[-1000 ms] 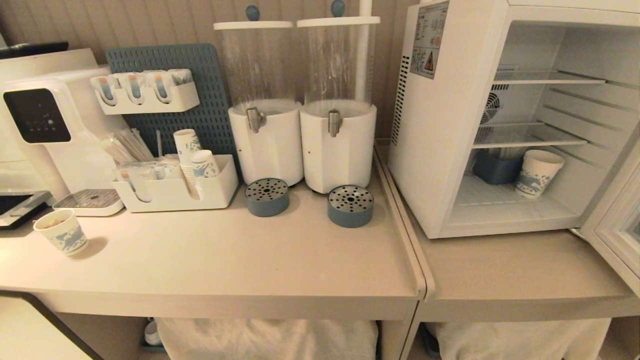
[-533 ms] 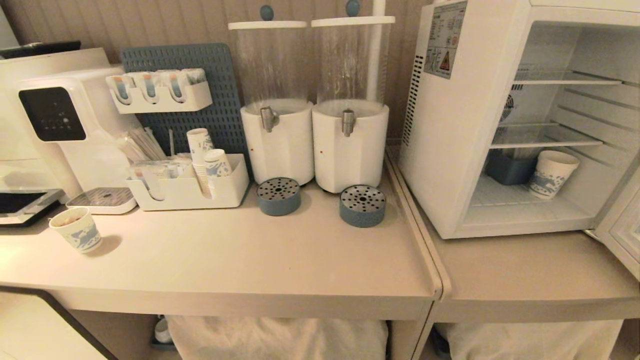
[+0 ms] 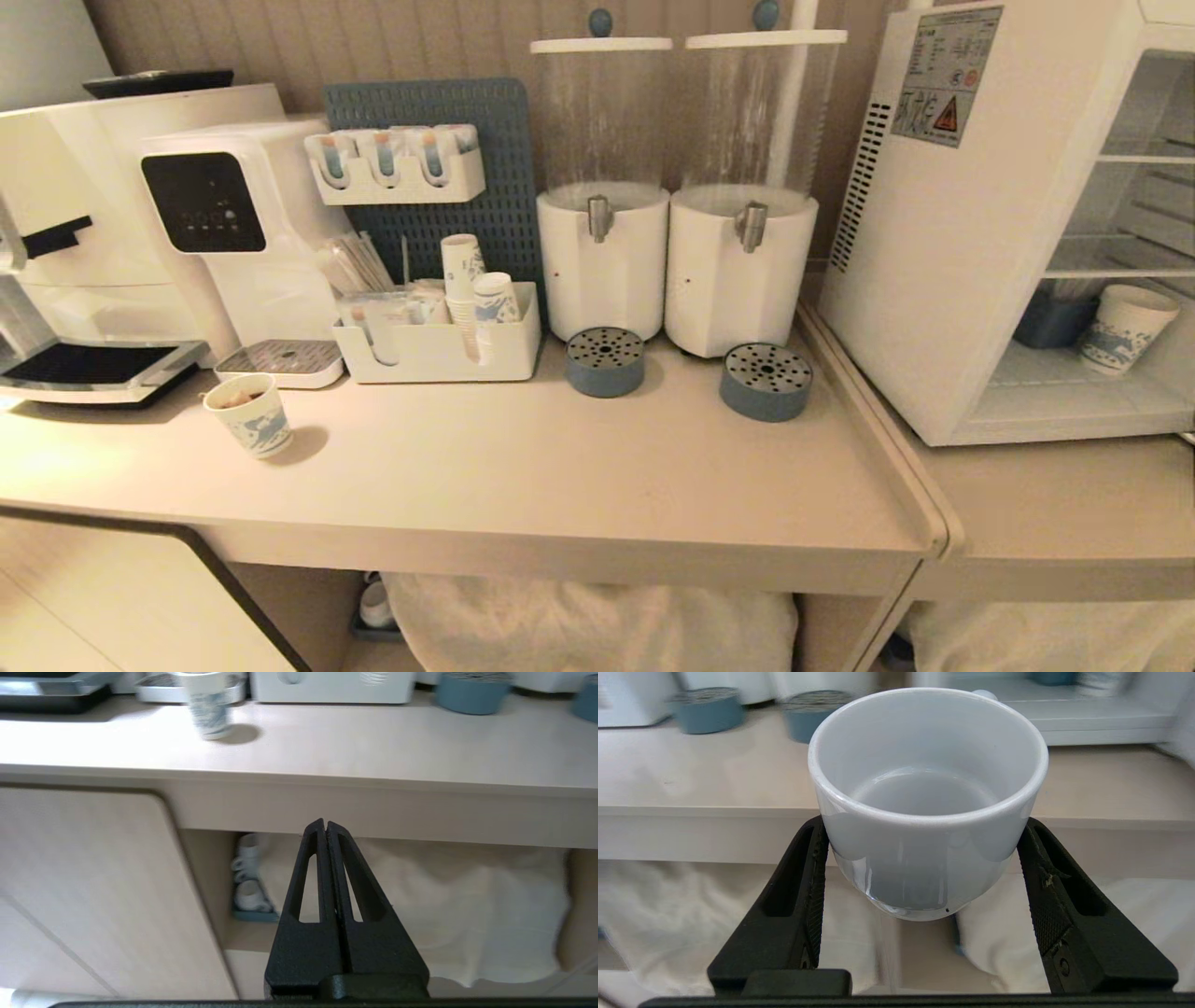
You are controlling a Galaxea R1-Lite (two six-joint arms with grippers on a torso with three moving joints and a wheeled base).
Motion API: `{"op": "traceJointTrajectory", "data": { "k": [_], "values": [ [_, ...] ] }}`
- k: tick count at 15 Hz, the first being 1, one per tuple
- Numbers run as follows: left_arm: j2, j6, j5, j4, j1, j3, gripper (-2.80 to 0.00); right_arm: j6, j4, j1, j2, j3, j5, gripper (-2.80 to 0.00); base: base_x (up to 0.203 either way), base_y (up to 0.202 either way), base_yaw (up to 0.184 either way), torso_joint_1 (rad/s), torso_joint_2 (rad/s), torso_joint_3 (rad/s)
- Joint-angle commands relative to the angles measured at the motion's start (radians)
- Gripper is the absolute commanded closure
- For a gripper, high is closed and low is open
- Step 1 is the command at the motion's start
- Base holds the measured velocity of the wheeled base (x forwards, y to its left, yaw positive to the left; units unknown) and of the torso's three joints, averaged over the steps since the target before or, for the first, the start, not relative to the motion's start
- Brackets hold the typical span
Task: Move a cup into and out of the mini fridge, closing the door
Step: Place the ceramic cup on the table
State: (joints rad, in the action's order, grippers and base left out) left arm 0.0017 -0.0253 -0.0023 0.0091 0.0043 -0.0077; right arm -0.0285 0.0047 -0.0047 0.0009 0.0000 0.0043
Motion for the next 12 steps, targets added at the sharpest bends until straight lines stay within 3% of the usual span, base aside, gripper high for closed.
{"op": "traceJointTrajectory", "data": {
  "k": [1, 12],
  "values": [
    [0.000, -0.001, 0.001, 0.000, 0.000, 0.000, 0.00, -0.001, 0.000, 0.000, 0.002, 0.002, 0.000, 0.00, 0.000, 0.195, 0.012, 0.005, 0.00, -0.001],
    [0.000, -0.001, -0.001, 0.000, 0.000, 0.000, 0.00, -0.001, 0.000, 0.000, 0.002, 0.002, 0.000, 0.00, 0.000, 0.191, 0.007, 0.004, 0.00, 0.005]
  ]
}}
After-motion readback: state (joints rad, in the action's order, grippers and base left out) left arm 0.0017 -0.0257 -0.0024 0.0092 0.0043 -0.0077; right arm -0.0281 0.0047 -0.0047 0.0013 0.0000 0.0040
